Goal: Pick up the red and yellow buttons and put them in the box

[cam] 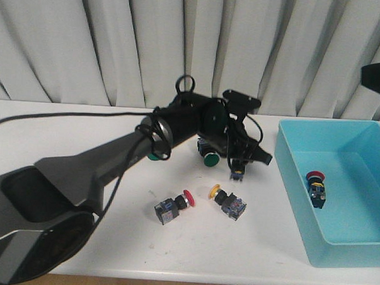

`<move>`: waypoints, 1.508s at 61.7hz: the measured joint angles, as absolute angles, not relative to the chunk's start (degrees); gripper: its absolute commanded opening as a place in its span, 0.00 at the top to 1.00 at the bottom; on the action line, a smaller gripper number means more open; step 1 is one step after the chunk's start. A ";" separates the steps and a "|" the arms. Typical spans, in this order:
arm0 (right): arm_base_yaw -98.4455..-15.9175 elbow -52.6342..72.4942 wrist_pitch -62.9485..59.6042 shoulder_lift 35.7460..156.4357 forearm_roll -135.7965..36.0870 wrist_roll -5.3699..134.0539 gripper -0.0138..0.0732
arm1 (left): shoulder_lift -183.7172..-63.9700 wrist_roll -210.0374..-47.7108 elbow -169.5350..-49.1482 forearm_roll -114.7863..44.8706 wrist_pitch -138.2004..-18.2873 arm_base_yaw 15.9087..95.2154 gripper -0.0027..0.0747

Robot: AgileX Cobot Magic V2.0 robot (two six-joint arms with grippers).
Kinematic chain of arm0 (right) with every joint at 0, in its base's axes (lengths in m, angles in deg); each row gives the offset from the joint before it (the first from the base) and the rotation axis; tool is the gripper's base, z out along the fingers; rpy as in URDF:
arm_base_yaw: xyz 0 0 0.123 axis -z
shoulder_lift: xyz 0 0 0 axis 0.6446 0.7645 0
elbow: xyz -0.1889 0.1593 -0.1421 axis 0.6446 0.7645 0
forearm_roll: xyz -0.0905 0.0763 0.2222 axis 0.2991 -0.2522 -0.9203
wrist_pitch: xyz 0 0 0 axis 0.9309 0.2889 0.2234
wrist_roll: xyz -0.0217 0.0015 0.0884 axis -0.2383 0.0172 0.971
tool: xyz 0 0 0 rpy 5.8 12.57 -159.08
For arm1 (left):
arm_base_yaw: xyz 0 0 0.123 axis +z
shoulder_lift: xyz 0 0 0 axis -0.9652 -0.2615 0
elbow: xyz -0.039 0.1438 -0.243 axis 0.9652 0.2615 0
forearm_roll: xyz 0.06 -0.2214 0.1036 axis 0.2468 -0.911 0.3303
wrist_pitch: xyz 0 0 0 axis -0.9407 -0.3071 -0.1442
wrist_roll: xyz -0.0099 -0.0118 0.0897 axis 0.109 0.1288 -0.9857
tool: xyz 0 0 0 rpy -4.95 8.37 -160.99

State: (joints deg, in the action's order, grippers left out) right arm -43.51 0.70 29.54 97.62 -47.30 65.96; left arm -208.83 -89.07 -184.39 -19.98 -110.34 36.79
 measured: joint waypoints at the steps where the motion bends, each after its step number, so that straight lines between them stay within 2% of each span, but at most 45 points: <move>1: -44.01 0.81 29.31 97.62 -46.85 65.96 0.26 | -208.28 -89.07 -184.39 -19.98 -110.69 36.79 0.97; 15: -49.93 5.81 22.03 98.97 -41.83 65.89 0.26 | -198.20 -89.07 -184.45 -20.47 -114.88 37.67 0.97; 37: -52.82 17.63 5.49 101.43 -42.54 65.31 0.26 | -185.48 -81.40 -184.45 -21.27 -116.68 40.86 0.96; 52: -60.25 17.99 -0.77 108.21 -42.74 56.21 0.21 | -183.59 -80.61 -184.45 -24.74 -119.42 40.77 0.95; 61: -60.35 18.14 -5.79 111.57 -42.80 54.35 0.16 | -182.95 -78.34 -184.45 -25.16 -120.44 40.77 0.95; 74: -60.35 18.14 -12.87 112.12 -46.32 54.18 0.16 | -182.29 -74.63 -184.45 -25.16 -121.38 40.77 0.94; 93: -60.35 18.14 -14.24 112.12 -47.38 54.18 0.16 | -182.23 -66.54 -184.45 -26.39 -121.26 40.77 0.93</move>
State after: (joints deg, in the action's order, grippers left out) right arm -60.35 18.14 -14.24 112.12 -47.38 54.18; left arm -182.23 -66.54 -184.45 -26.39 -121.26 40.77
